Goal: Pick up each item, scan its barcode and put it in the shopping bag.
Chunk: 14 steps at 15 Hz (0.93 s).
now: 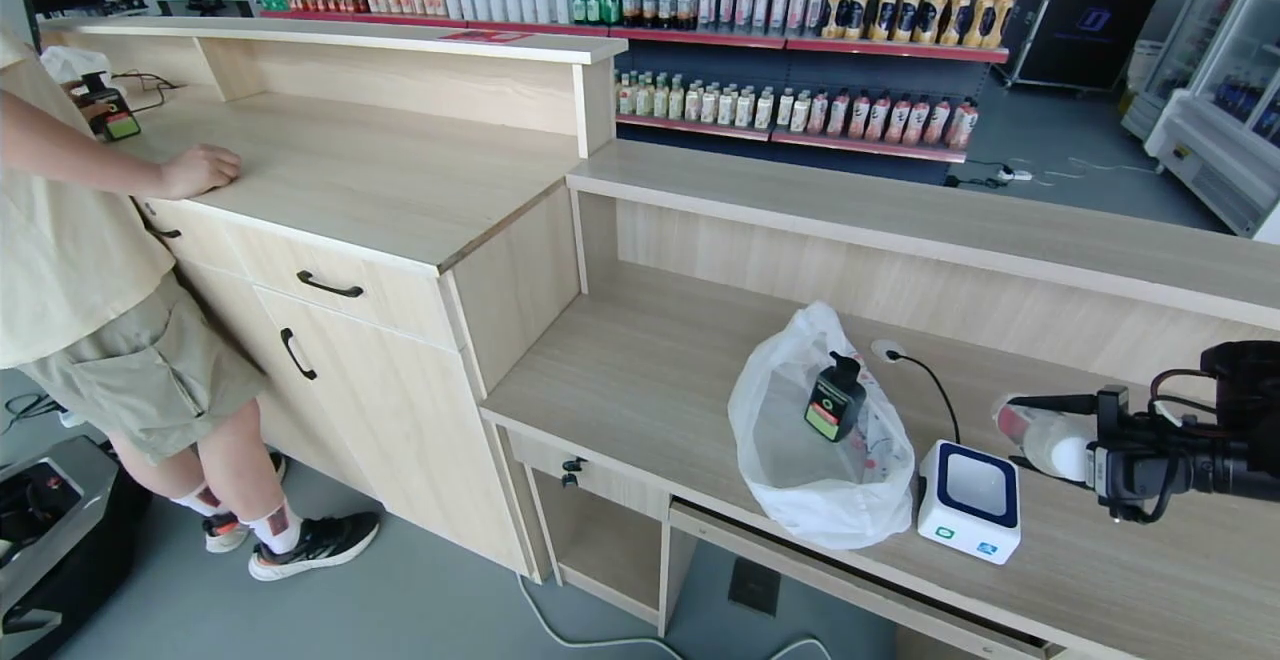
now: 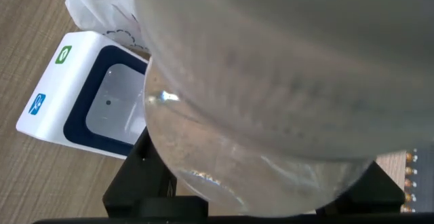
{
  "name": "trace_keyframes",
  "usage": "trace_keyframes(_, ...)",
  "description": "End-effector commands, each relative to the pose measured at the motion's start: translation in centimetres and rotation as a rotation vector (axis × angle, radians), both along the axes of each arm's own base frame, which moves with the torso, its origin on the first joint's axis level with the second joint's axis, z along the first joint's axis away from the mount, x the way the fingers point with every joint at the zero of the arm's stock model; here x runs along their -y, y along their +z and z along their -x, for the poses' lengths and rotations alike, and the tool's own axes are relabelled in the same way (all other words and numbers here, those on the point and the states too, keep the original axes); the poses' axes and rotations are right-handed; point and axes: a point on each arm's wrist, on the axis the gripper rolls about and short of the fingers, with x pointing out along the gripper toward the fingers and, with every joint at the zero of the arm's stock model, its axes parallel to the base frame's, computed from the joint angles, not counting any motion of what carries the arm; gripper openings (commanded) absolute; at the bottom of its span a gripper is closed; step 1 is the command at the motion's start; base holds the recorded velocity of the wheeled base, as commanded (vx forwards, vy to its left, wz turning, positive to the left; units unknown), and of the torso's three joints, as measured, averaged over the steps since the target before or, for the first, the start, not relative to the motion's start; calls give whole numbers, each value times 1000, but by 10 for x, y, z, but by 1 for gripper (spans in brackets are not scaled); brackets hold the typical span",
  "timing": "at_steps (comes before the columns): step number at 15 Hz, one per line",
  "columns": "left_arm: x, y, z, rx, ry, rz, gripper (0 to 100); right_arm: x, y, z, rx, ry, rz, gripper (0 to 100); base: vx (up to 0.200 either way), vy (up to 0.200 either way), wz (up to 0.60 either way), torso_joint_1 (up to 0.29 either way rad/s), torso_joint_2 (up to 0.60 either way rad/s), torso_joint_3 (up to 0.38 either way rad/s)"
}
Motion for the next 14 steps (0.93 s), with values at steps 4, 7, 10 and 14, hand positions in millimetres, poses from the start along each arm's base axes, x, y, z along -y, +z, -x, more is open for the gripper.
trace_keyframes(4, 0, 0, 0, -1, 0, 0, 100, 5, -10, 4, -38, -23, -10, 0, 0, 0, 0, 0, 0, 0)
trace_keyframes(7, 0, 0, 0, -1, 0, 0, 100, 3, -5, 7, -31, -22, -7, 0, 0, 0, 0, 0, 0, 0)
trace_keyframes(10, 0, 0, 0, -1, 0, 0, 100, 0, -2, 10, -25, -16, -6, 0, 0, 0, 0, 0, 0, 0)
trace_keyframes(14, 0, 0, 0, -1, 0, 0, 100, -1, -1, 14, -30, -16, -6, 0, 0, 0, 0, 0, 0, 0)
